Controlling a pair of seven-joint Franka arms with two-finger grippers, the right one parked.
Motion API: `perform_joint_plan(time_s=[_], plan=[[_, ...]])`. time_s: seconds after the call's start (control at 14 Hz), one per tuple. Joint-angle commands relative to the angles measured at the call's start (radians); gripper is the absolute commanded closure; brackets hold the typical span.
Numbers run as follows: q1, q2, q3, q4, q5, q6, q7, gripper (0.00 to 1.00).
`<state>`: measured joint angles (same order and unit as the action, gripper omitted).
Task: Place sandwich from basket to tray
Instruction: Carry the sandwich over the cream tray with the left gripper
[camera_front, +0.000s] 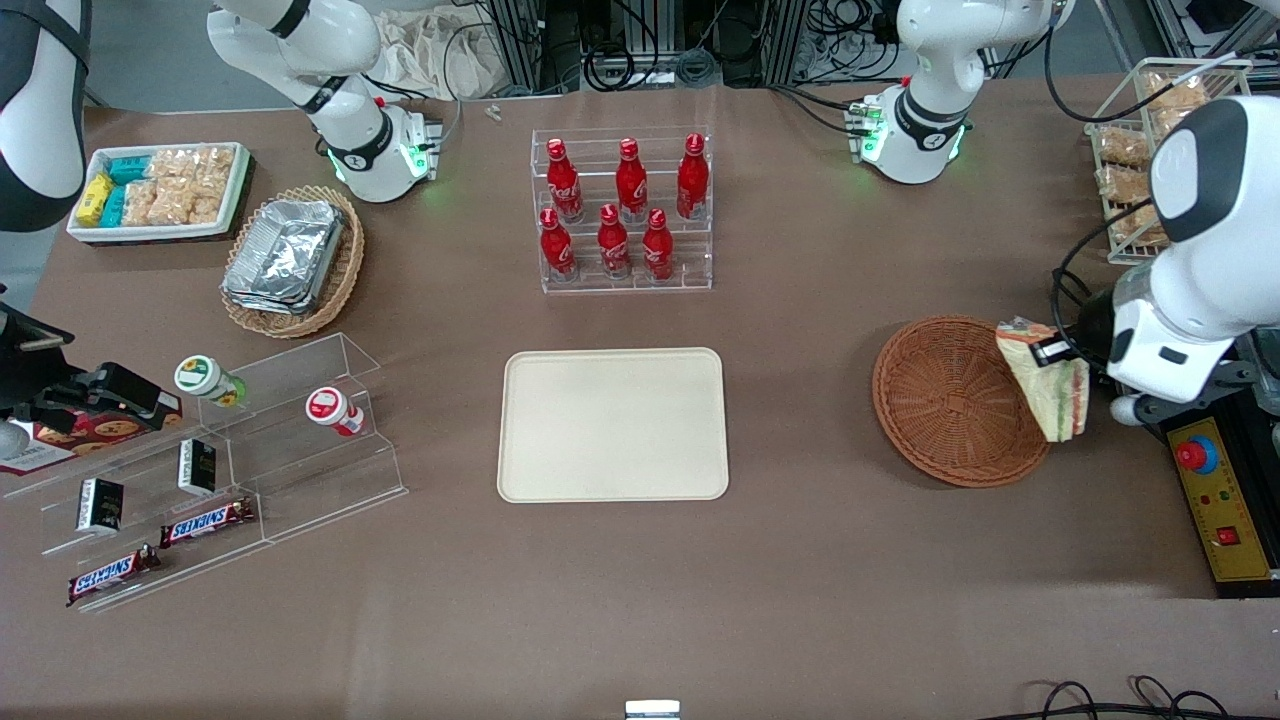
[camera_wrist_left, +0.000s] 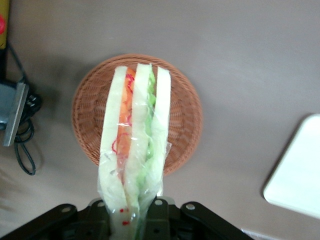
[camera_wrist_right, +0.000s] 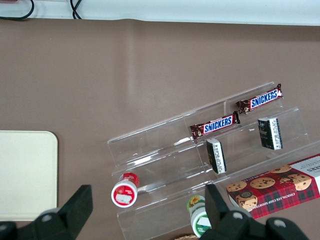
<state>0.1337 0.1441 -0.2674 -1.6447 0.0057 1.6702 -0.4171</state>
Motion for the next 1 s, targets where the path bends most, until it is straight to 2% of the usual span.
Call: perform_joint_plan(time_s=[0.0, 0.21, 0.43, 0.71, 0.93], plan=[[-0.009, 0.064, -0.132, 0.068, 0.008, -0.032, 0.003, 1.00], [-0.102, 0.156, -0.184, 0.072, 0.010, 0.000, -0.008, 1.00], [-0.248, 0.271, -0.182, 0.082, 0.023, 0.181, -0.162, 0.99], [-0.373, 0.434, -0.182, 0.083, 0.160, 0.339, -0.362, 1.00], [-0.410, 0.524, -0.182, 0.083, 0.181, 0.436, -0.370, 1.00]])
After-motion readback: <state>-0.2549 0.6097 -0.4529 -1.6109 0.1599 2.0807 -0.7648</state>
